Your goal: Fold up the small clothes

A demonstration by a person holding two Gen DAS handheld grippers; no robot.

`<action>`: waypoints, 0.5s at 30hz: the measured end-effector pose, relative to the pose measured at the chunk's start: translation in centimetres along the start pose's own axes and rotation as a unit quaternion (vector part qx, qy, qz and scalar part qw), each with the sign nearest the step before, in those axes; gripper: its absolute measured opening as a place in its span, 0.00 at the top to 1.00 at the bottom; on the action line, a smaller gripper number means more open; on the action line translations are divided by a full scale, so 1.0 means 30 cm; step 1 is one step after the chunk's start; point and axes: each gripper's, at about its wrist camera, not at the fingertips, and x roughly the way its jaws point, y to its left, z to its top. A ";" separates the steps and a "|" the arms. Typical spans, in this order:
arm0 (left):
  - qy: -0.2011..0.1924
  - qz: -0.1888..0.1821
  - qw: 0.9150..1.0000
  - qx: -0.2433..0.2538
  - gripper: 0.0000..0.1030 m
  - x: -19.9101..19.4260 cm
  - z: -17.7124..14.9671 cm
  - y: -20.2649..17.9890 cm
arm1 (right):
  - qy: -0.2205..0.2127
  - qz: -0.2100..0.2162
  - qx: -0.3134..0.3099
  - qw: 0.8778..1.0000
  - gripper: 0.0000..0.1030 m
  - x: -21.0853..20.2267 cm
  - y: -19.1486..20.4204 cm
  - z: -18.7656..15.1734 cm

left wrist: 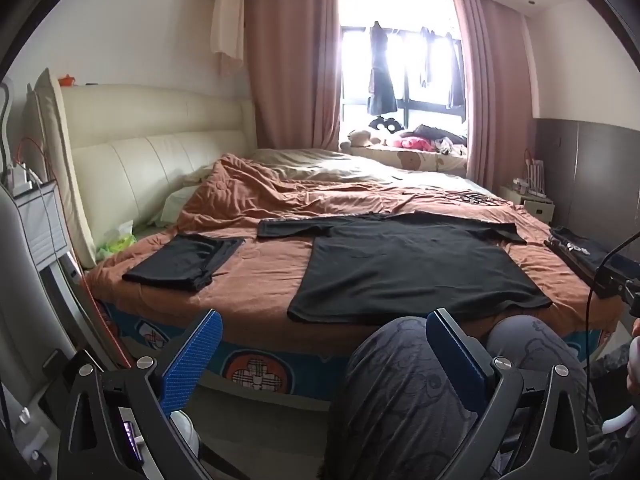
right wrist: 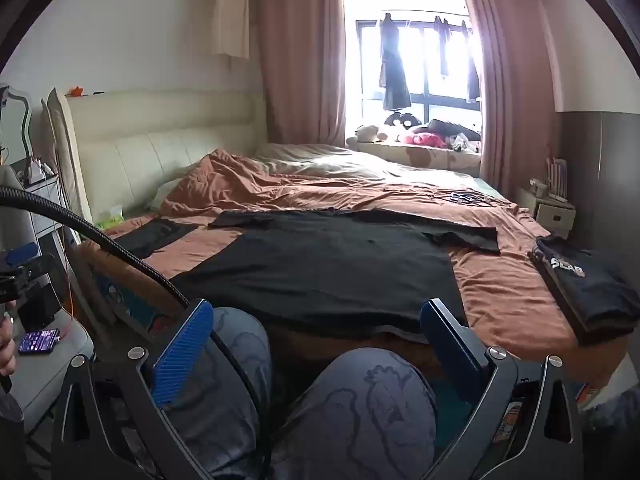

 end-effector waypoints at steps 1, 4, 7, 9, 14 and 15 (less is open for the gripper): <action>0.000 0.000 1.000 0.000 0.00 0.000 0.000 -0.002 | 0.000 0.001 0.000 1.000 0.00 -0.005 0.000 0.002; -0.006 -0.003 1.000 0.005 0.00 -0.016 -0.016 -0.022 | -0.001 -0.001 0.000 1.000 0.00 -0.008 0.000 0.003; -0.006 -0.003 1.000 0.007 0.00 -0.016 -0.018 -0.029 | 0.000 -0.001 0.000 1.000 0.00 -0.009 -0.002 0.003; -0.007 -0.004 1.000 0.007 0.00 -0.019 -0.018 -0.032 | -0.002 -0.001 0.000 1.000 0.00 -0.009 -0.001 -0.001; -0.008 -0.007 1.000 0.006 0.00 -0.022 -0.021 -0.030 | -0.006 -0.001 -0.003 1.000 0.00 -0.019 0.000 -0.002; -0.008 -0.007 1.000 0.006 0.00 -0.022 -0.021 -0.029 | -0.006 0.000 -0.003 1.000 0.00 -0.021 0.000 -0.003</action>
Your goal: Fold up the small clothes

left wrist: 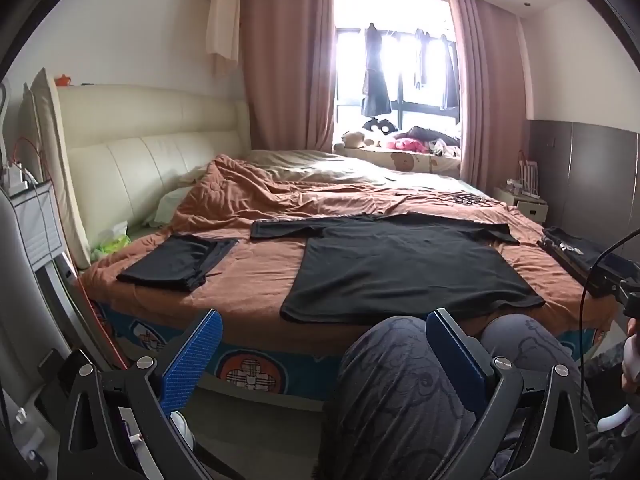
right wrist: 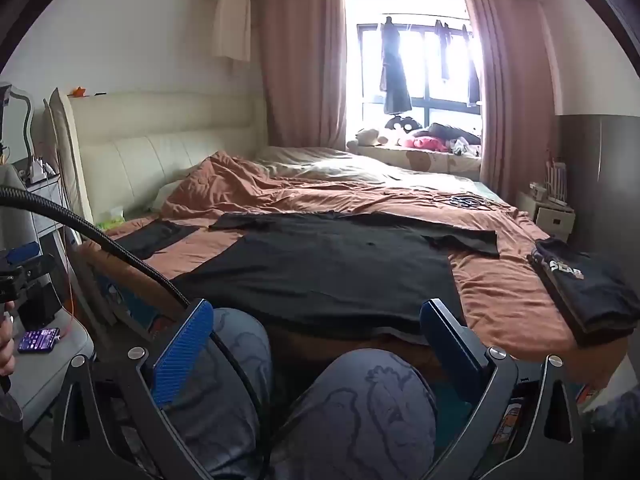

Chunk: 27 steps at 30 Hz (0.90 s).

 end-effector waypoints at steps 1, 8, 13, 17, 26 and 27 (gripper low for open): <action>0.000 0.000 1.000 0.000 0.00 0.000 -0.002 -0.002 | 0.000 0.000 0.000 1.000 0.00 0.000 0.000 -0.001; 0.000 0.000 1.000 0.000 0.00 -0.001 -0.003 -0.006 | -0.002 0.001 -0.001 1.000 0.00 -0.006 0.003 0.000; -0.001 0.000 1.000 0.000 0.00 -0.003 -0.004 -0.004 | -0.002 0.000 -0.001 1.000 0.00 -0.003 0.004 -0.001; -0.001 -0.001 1.000 -0.001 0.00 -0.002 -0.005 -0.006 | -0.002 -0.003 0.000 1.000 0.00 -0.002 0.006 -0.001; -0.002 -0.004 1.000 -0.002 0.00 -0.012 -0.003 -0.013 | -0.001 -0.006 0.001 1.000 0.00 -0.006 0.012 -0.002; -0.003 -0.005 1.000 -0.002 0.00 -0.015 -0.003 -0.012 | -0.001 -0.006 0.000 1.000 0.00 -0.007 0.012 -0.002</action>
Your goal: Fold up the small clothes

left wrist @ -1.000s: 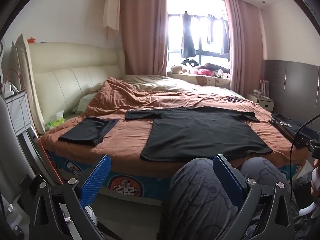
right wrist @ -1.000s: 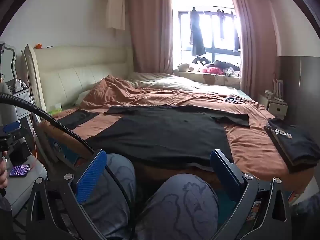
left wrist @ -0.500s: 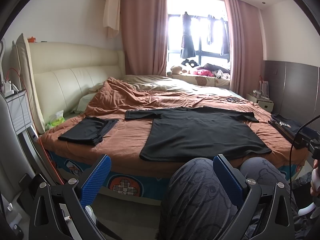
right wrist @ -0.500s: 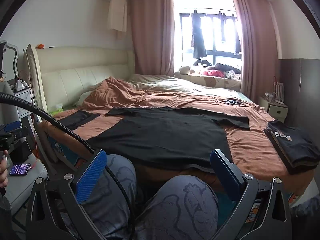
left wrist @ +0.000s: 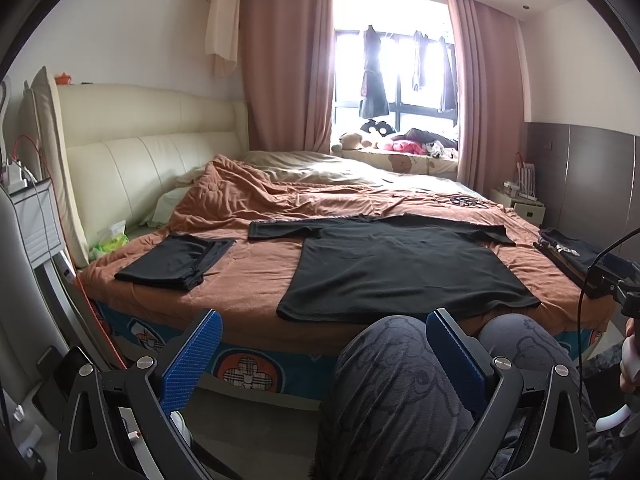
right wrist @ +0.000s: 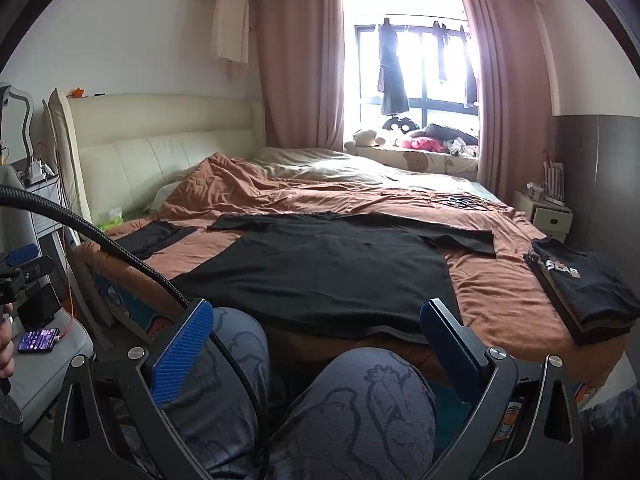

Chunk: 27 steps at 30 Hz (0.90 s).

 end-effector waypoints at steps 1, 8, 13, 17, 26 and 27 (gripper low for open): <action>-0.001 0.000 1.000 0.000 0.00 -0.002 -0.001 -0.001 | 0.000 0.000 -0.001 1.000 0.00 0.000 0.002 0.001; -0.002 -0.001 1.000 0.000 0.00 -0.006 -0.001 0.004 | -0.002 0.000 0.000 1.000 0.00 -0.005 -0.003 0.000; -0.002 -0.001 1.000 0.000 0.00 -0.007 -0.002 0.007 | -0.004 -0.001 0.000 1.000 0.00 -0.012 -0.009 -0.005; -0.003 -0.003 1.000 0.000 0.00 -0.012 -0.003 0.007 | -0.004 -0.001 0.002 1.000 0.00 -0.014 -0.010 -0.009; -0.004 -0.003 1.000 0.002 0.00 -0.020 -0.004 0.000 | -0.003 0.001 0.005 1.000 0.00 0.003 0.003 0.000; -0.005 -0.003 1.000 0.001 0.00 -0.022 -0.004 0.002 | -0.003 0.001 0.005 1.000 0.00 0.003 0.005 0.002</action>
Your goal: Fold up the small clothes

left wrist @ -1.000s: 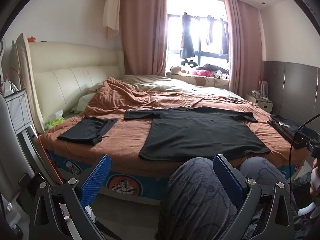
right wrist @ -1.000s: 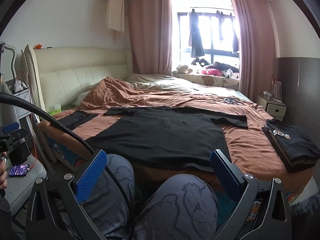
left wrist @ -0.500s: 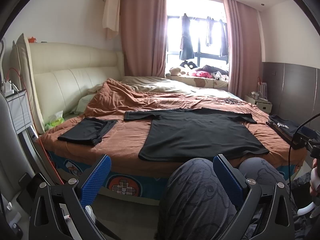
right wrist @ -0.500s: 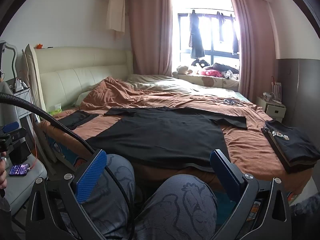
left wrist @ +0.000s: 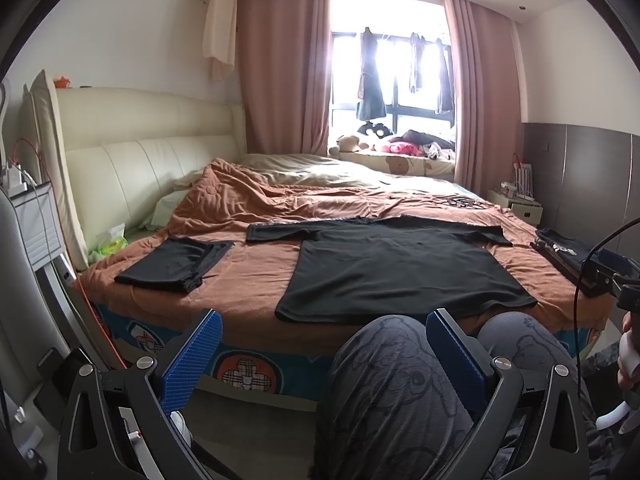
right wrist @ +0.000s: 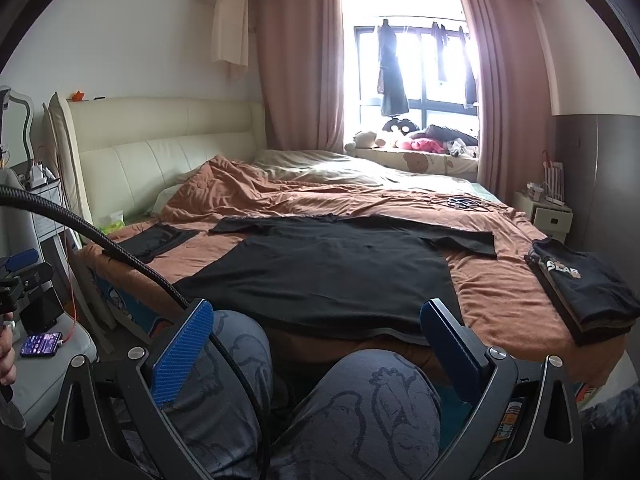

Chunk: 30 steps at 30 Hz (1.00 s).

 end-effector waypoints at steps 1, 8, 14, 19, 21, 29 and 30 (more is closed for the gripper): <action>0.000 -0.001 1.000 -0.001 0.00 -0.002 0.000 -0.001 | -0.001 0.000 0.000 1.000 0.00 -0.002 0.002 0.002; 0.001 -0.002 1.000 -0.008 0.00 -0.019 0.004 -0.003 | -0.007 0.000 0.003 1.000 0.00 -0.029 -0.005 0.003; 0.000 -0.003 1.000 -0.015 0.00 -0.033 0.011 0.011 | -0.016 -0.001 0.011 1.000 0.00 -0.057 -0.010 0.007; -0.008 -0.001 1.000 -0.019 0.00 -0.041 0.015 0.023 | -0.024 0.000 0.005 1.000 0.00 -0.052 -0.005 -0.008; -0.004 0.002 1.000 -0.027 0.00 -0.039 0.021 0.033 | -0.024 0.005 0.008 1.000 0.00 -0.049 -0.007 -0.011; 0.008 0.001 0.999 -0.034 0.00 0.002 0.036 0.085 | -0.010 0.019 0.020 1.000 0.00 0.029 -0.001 -0.012; 0.007 0.001 0.999 -0.035 0.00 0.012 0.038 0.094 | -0.010 0.020 0.017 1.000 0.00 0.040 0.005 -0.009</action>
